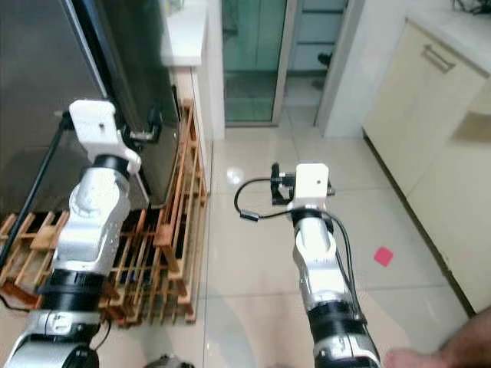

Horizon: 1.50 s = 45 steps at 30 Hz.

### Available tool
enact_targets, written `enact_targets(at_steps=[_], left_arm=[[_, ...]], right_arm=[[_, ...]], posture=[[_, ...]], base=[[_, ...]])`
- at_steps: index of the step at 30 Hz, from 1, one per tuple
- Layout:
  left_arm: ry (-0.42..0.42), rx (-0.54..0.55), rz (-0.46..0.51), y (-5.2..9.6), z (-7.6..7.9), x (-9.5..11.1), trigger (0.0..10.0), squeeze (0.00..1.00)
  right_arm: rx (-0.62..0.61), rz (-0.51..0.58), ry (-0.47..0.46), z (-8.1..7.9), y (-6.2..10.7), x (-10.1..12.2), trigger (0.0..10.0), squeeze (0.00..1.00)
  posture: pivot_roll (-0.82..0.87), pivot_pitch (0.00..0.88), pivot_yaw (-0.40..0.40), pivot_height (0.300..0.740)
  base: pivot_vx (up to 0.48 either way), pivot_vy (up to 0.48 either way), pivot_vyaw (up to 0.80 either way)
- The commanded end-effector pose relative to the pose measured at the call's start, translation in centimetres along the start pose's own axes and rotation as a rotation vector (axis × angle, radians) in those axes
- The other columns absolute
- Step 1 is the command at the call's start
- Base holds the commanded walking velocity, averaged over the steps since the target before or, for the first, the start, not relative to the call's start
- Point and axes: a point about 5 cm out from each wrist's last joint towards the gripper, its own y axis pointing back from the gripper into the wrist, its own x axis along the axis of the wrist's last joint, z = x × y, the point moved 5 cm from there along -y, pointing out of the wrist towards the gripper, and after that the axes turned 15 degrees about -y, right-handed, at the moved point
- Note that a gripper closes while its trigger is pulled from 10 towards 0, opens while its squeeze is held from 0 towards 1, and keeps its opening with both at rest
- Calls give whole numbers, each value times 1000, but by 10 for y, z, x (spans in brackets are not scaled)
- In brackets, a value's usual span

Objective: Restocking fridge

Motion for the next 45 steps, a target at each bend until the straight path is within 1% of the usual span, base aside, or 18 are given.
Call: enact_targets(at_steps=[1,9,16,24,26,27,28,30,33,34,37,38,39,40,42,43,44,45], left_arm=[[-18,42,-69,-4,-10,-13,10000,0],[-3,76,-106,-11,-10,-16,10000,0],[17,93,-123,-7,-15,-20,10000,0],[31,63,-142,-4,-2,-26,10000,0],[22,41,-166,-9,9,-29,10000,0],[22,41,-166,-9,9,-29,10000,0],[3,-7,-186,-17,25,-31,10000,0],[3,-7,-186,-17,25,-31,10000,0],[15,-179,-128,-30,66,-14,10000,0],[53,-261,-75,-31,84,0,10000,0],[80,-312,-39,-31,94,9,10000,0],[198,-530,95,-18,137,47,10000,0],[198,-530,95,-18,137,47,10000,0],[229,-590,132,-13,148,57,10000,0],[229,-590,132,-13,148,57,10000,0],[318,-707,132,-2,171,70,10000,0],[415,-862,186,18,199,96,10000,0],[493,-979,253,37,213,122,10000,0]], right_arm=[[-5,1,-1,1,-1,1,10000,0],[-8,-2,5,3,-2,0,10000,0],[-12,-5,13,5,-2,0,10000,0],[-8,-9,18,6,-2,-1,10000,0],[-2,-9,16,3,-3,-1,10000,0],[-2,-9,16,3,-3,-1,10000,0],[18,-9,12,-1,-4,0,10000,0],[18,-9,12,-1,-4,0,10000,0],[116,-46,17,-16,0,-6,10000,0],[141,-61,18,-19,2,-9,10000,0],[153,-69,18,-21,3,-10,10000,0],[185,-92,18,-23,8,-14,10000,0],[185,-92,18,-23,8,-14,10000,0],[191,-97,18,-23,9,-15,10000,0],[191,-97,18,-23,9,-15,10000,0],[197,-107,23,-22,11,-17,10000,0],[178,-113,61,-17,13,-20,10000,0],[168,-122,73,-15,15,-23,10000,0]], posture=[[-23,0,30,740],[-33,0,35,740],[-35,0,34,740],[-31,0,27,740],[-28,0,25,740],[-28,0,25,740],[-29,0,23,740],[-29,0,23,740],[-41,0,26,740],[-50,0,30,740],[-50,0,30,740],[-63,0,35,740],[-63,0,35,740],[-63,0,35,740],[-63,0,35,740],[-62,0,33,740],[-75,0,34,740],[-80,0,34,740]], base=[[0,0,0],[0,0,0],[0,0,0],[0,0,0],[0,0,0],[0,0,0],[0,0,0],[0,0,0],[0,0,0],[0,0,0],[0,0,0],[0,0,0],[0,0,0],[0,0,0],[0,0,0],[0,0,0],[0,0,0],[0,0,0]])
